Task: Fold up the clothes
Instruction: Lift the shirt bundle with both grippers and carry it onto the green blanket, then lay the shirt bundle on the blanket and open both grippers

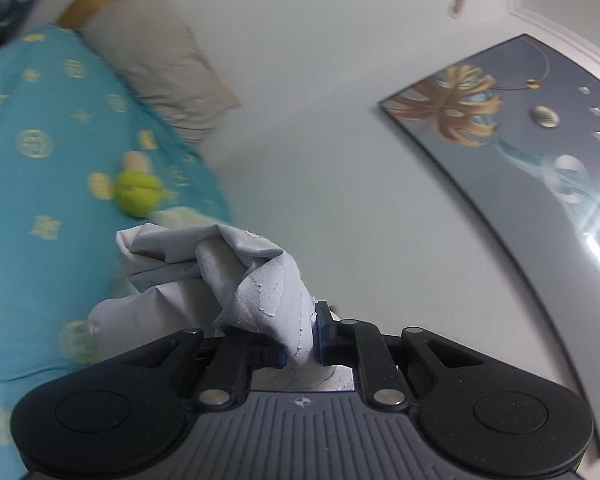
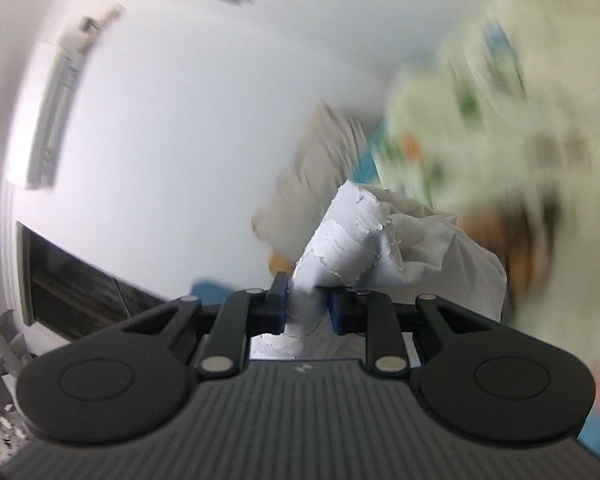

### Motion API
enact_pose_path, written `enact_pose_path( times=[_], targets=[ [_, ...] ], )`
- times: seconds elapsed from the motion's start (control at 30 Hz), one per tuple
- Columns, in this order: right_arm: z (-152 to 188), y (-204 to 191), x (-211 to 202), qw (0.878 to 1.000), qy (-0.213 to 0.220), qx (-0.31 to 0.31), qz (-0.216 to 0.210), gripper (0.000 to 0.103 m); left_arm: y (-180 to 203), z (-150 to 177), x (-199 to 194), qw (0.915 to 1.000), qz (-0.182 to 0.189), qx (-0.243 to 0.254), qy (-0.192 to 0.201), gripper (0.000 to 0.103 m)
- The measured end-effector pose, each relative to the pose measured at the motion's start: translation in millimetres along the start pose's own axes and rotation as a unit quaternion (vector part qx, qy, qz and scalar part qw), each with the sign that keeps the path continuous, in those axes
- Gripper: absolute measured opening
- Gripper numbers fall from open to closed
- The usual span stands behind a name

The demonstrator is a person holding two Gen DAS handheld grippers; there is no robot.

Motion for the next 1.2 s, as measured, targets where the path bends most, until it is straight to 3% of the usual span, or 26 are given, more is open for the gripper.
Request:
enact_pose_path(
  times=[0.13, 0.23, 0.3, 0.43, 0.5, 0.6, 0.73, 0.9, 0.97, 1.03, 1.13, 1.2],
  targets=[
    [-76.8, -7.1, -7.8, 0.995, 0.085, -0.050, -0.001, 0.024, 23.4, 5.2, 87.7, 0.9980, 0.059, 0.012, 0.017, 0.014],
    [-104.4, 14.1, -6.8, 0.990, 0.123, -0.065, 0.026, 0.024, 11.3, 26.0, 139.3, 0.9988, 0.049, 0.009, 0.002, 0.014],
    [-109.4, 41.6, -6.4, 0.988, 0.138, -0.061, 0.043, 0.024, -9.3, 50.8, 146.8, 0.9988, 0.038, 0.019, -0.025, 0.015],
    [-88.0, 103.0, -5.2, 0.981, 0.140, -0.086, 0.105, 0.024, -50.8, 100.3, 161.2, 0.9959, 0.017, 0.040, -0.079, 0.015],
    [-65.2, 137.6, -10.7, 0.983, 0.124, -0.065, 0.119, 0.024, -71.0, 125.2, 165.9, 0.9931, 0.008, 0.051, -0.105, 0.015],
    [-24.6, 174.5, -24.7, 0.983, 0.112, -0.047, 0.138, 0.024, -88.4, 159.9, 142.4, 0.9881, 0.004, 0.087, -0.126, 0.015],
    [17.1, 194.8, -39.7, 0.981, 0.104, -0.032, 0.159, 0.024, -113.6, 189.5, 115.5, 0.9826, -0.017, 0.109, -0.150, 0.016],
    [27.9, 196.6, -43.6, 0.978, 0.089, -0.036, 0.185, 0.027, -118.8, 185.3, 119.7, 0.9761, -0.034, 0.146, -0.157, 0.033],
    [25.1, 190.7, -47.0, 0.975, 0.072, -0.030, 0.207, 0.029, -103.9, 180.1, 116.0, 0.9727, -0.043, 0.158, -0.164, 0.058],
    [24.8, 183.5, -55.5, 0.969, 0.055, -0.030, 0.240, 0.030, -83.6, 178.5, 107.0, 0.9682, -0.052, 0.174, -0.172, 0.075],
    [27.5, 173.0, -77.1, 0.967, 0.042, -0.017, 0.253, 0.030, -52.1, 173.4, 91.0, 0.9599, -0.069, 0.213, -0.169, 0.081],
    [31.7, 156.8, -93.6, 0.967, 0.046, -0.040, 0.249, 0.030, -30.5, 170.4, 77.5, 0.9534, -0.081, 0.239, -0.165, 0.087]
  ],
)
Point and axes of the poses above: each gripper's, at about its wrist camera, not at the fingertips, and x roughly the way its jaws point, y to its right, z to its underside, the point moved 5 cm from there along x, roughly the way its jaws point, and after that the axes turned 11 degrees about z, right-handed, at the moved point
